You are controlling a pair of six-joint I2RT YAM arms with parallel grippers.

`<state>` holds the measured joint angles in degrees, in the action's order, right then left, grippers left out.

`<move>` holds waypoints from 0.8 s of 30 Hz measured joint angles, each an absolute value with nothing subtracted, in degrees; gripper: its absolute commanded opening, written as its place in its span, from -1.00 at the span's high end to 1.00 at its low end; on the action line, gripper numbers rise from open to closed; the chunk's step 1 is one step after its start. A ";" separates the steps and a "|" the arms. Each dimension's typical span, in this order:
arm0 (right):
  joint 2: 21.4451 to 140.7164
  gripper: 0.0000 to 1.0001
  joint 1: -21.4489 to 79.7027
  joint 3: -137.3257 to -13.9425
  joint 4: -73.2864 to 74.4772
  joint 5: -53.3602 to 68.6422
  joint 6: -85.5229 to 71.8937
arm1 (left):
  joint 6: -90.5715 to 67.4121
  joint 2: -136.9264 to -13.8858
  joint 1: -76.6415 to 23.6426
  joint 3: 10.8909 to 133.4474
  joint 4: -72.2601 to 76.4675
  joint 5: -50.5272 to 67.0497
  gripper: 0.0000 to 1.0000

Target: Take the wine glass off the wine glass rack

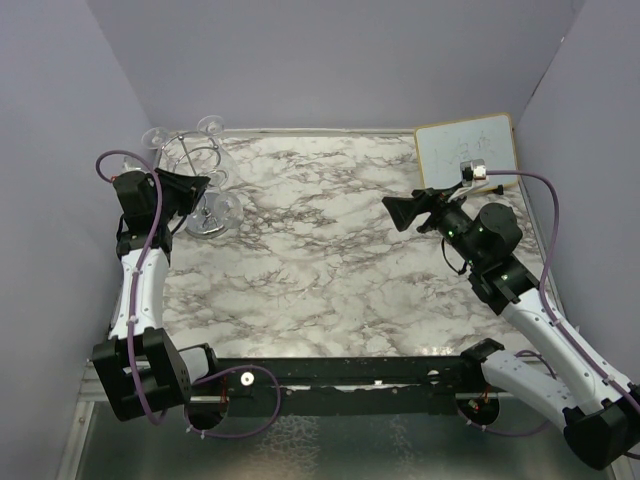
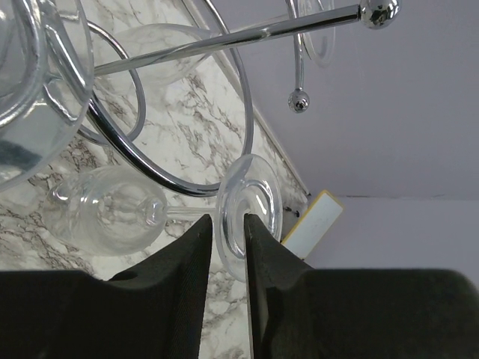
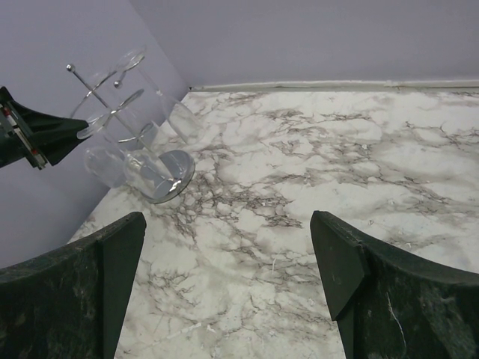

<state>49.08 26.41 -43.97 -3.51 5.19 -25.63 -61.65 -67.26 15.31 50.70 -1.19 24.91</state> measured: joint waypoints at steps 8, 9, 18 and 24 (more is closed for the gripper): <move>49.08 -0.86 26.41 -43.97 -3.49 5.17 -25.63 | -62.70 -67.31 15.31 50.30 0.03 25.17 0.65; 49.08 -0.86 26.41 -43.97 -3.49 5.17 -25.63 | -62.78 -67.31 15.31 50.15 0.14 25.19 0.67; 49.08 -0.86 26.41 -43.97 -3.49 5.15 -25.63 | -63.61 -67.29 15.31 49.98 0.43 25.19 0.82; 49.08 -0.86 26.41 -43.97 -3.49 5.15 -25.63 | -63.64 -67.07 15.33 49.98 0.40 25.17 0.85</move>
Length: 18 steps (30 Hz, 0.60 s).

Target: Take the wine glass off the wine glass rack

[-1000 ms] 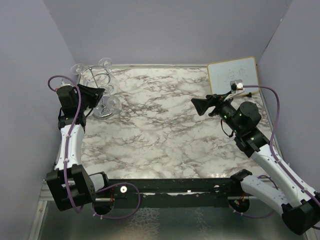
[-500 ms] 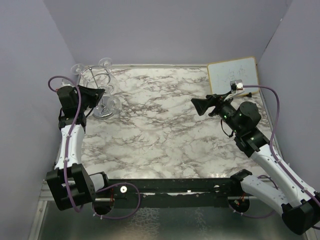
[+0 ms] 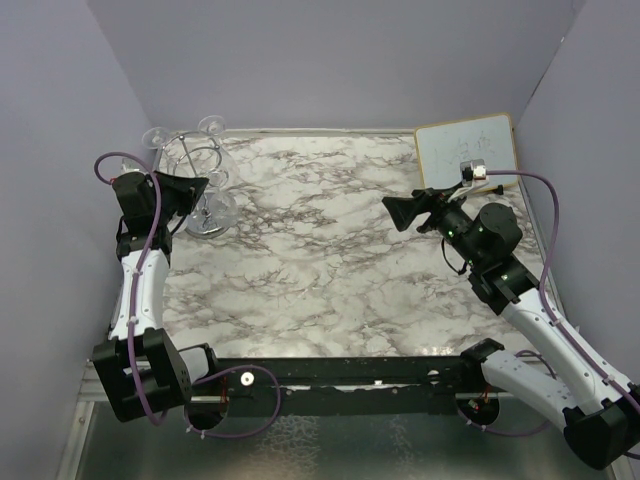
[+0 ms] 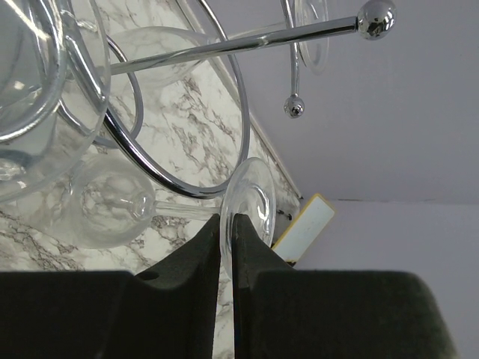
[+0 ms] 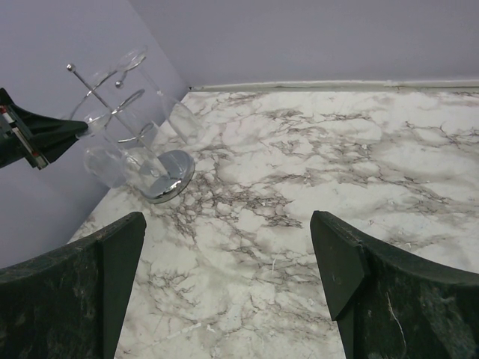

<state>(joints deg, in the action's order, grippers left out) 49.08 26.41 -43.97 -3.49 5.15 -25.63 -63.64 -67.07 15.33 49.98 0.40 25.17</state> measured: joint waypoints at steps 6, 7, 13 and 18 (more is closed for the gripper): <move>49.08 -0.86 26.41 -43.97 -3.49 5.17 -25.63 | -63.75 -66.50 15.38 49.98 0.40 25.19 0.93; 49.08 -0.86 26.41 -43.97 -3.49 5.15 -25.63 | -63.79 -66.37 15.38 49.98 0.38 25.19 0.94; 49.08 -0.88 26.41 -43.97 -3.49 5.17 -25.63 | -64.88 -66.11 15.38 49.98 0.43 25.61 1.00; 49.08 -0.88 26.41 -43.97 -3.49 5.15 -25.63 | -66.15 -66.08 15.38 50.00 0.45 26.24 1.00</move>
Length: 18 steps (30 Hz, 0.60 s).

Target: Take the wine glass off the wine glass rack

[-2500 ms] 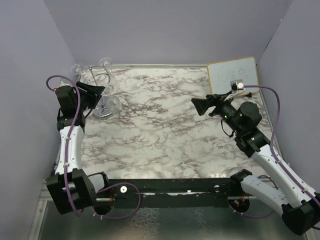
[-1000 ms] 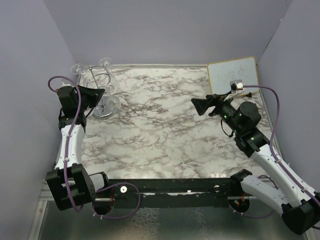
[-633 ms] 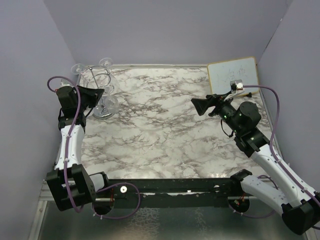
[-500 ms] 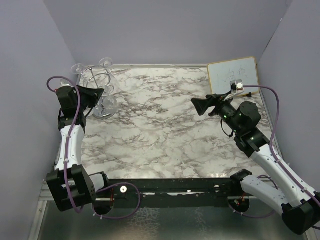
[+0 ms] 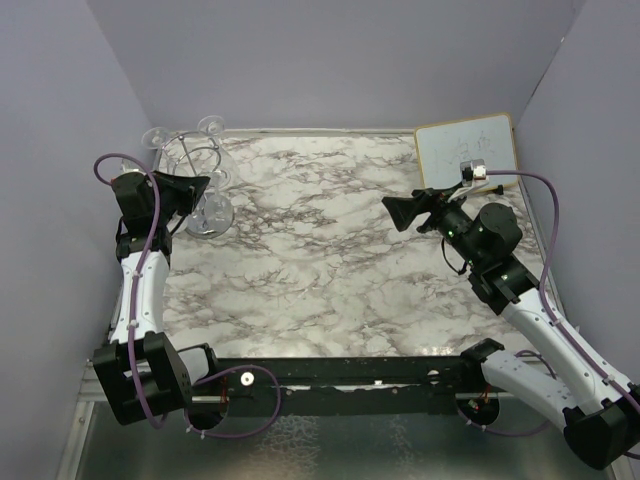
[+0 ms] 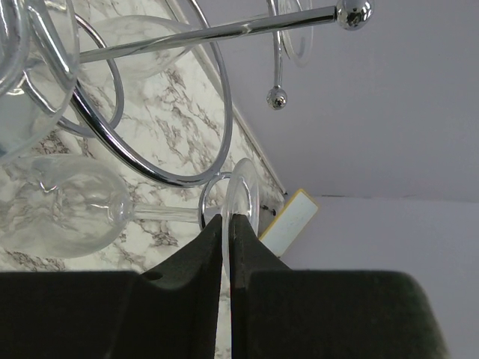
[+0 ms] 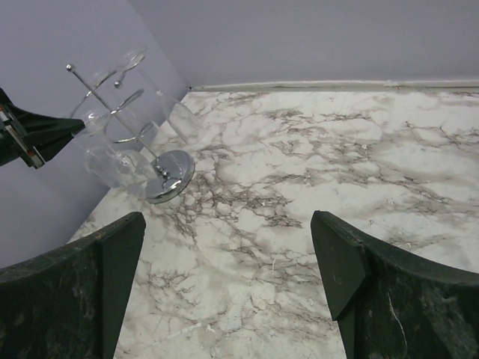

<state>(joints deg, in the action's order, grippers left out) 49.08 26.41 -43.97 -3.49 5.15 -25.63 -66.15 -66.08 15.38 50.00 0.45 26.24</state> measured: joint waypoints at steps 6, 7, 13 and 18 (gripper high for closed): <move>49.08 -0.88 26.41 -43.97 -3.49 5.17 -25.63 | -67.79 -66.08 15.38 50.00 1.04 27.20 1.00; 49.08 -0.88 26.41 -43.97 -3.49 5.15 -25.63 | -68.01 -66.08 15.38 50.00 1.08 27.44 1.00; 49.08 -0.88 26.41 -43.97 -3.49 5.15 -25.63 | -69.12 -66.08 15.38 50.00 1.30 28.38 1.00; 49.08 -0.88 26.41 -43.97 -3.49 5.15 -25.63 | -69.73 -65.67 15.38 50.00 1.34 28.82 1.00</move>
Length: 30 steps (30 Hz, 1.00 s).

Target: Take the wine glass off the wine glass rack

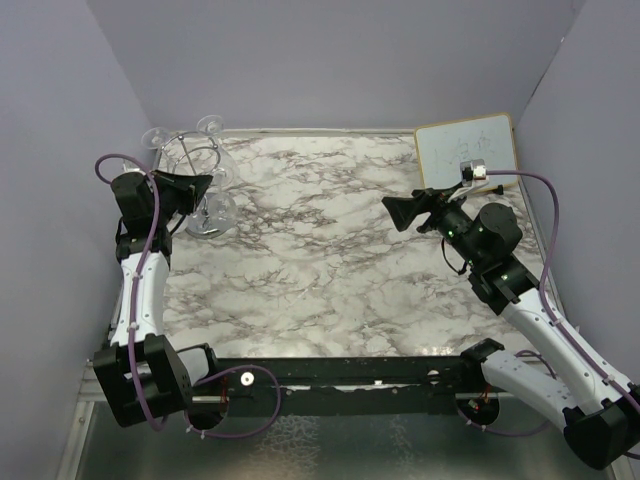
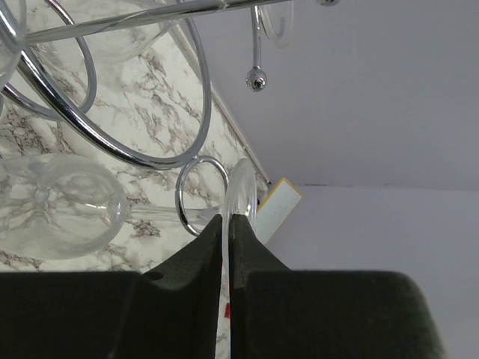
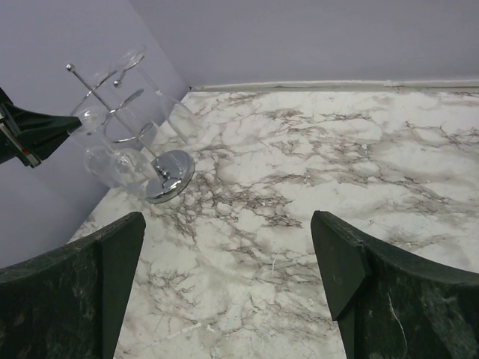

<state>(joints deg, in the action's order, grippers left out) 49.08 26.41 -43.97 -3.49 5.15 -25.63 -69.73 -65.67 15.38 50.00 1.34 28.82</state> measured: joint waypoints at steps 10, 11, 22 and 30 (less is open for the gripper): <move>49.08 -0.88 26.41 -43.97 -3.49 5.15 -25.63 | -70.85 -64.45 15.38 50.00 2.07 29.85 1.00; 49.08 -0.88 26.41 -43.97 -3.49 5.17 -25.63 | -71.09 -64.23 15.38 50.00 2.13 30.33 1.00; 49.25 -0.88 26.41 -43.97 -3.49 5.17 -25.65 | -71.33 -59.57 14.81 50.00 2.11 34.85 1.00; 51.42 -0.88 26.41 -43.97 -3.49 5.41 -25.76 | -67.07 -57.01 5.52 49.74 2.17 35.68 1.00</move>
<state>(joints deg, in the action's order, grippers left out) 51.42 26.41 -43.97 -3.49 5.41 -25.76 -67.07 -57.01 5.52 49.74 2.17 35.68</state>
